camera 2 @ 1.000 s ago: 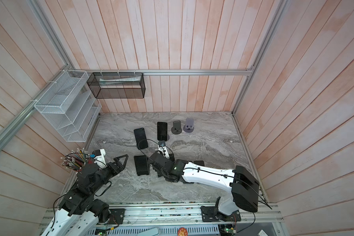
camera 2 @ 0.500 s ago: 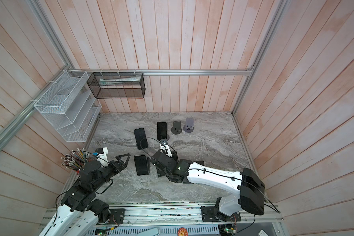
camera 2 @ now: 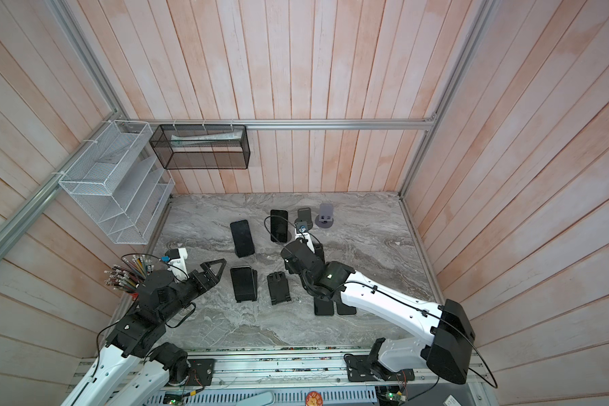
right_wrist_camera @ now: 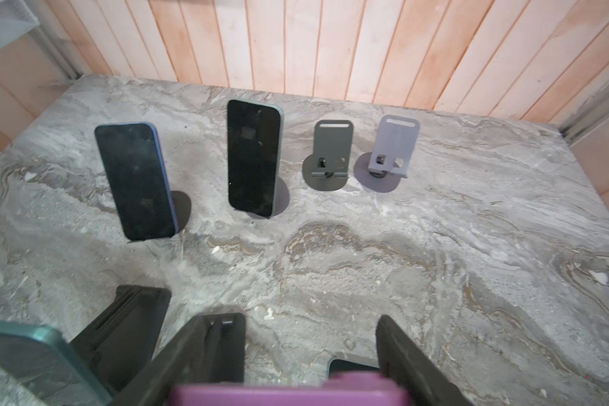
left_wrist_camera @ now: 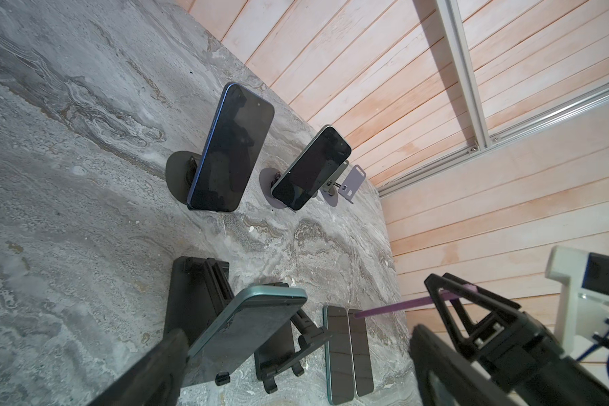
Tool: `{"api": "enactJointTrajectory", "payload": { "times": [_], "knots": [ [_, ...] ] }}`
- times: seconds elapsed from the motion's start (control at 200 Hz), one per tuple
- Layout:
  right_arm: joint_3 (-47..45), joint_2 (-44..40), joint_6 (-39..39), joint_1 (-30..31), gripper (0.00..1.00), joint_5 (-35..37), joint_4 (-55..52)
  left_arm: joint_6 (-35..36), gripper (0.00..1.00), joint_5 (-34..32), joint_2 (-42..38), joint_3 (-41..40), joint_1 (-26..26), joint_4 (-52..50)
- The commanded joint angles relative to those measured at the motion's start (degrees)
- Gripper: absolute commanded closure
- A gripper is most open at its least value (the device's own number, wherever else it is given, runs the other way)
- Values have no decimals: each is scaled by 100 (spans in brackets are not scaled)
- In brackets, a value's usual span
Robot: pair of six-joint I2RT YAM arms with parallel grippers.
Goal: Remove the phone from the phone stand
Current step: Place the phone to the middle-right of the table.
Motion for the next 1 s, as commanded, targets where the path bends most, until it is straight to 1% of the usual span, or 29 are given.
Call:
{"api": "enactJointTrajectory", "payload": {
  "times": [0.0,0.255,0.405,0.475,0.695,0.815,0.88,0.995],
  "knots": [
    [-189,-259,-528,-412,31,-192,368,-105,0,155,2,73,17,195],
    [-368,-229,-1036,-1762,31,-894,709,-173,0,228,1,-59,17,267],
    [-390,-99,-1208,-2307,31,-1204,706,-172,0,223,34,-85,15,314],
    [-414,-24,-1272,-2572,31,-1513,727,-181,0,236,69,-120,15,355],
    [-329,394,-1377,-3088,31,-2147,652,-269,0,428,283,-210,17,492],
    [-264,642,-1430,-3275,31,-2355,606,-268,0,413,318,-217,17,498],
    [-205,748,-1461,-3462,31,-2585,547,-278,0,413,334,-213,17,509],
    [-245,783,-1466,-3721,31,-2808,609,-260,0,365,338,-219,17,506]
  ]
}}
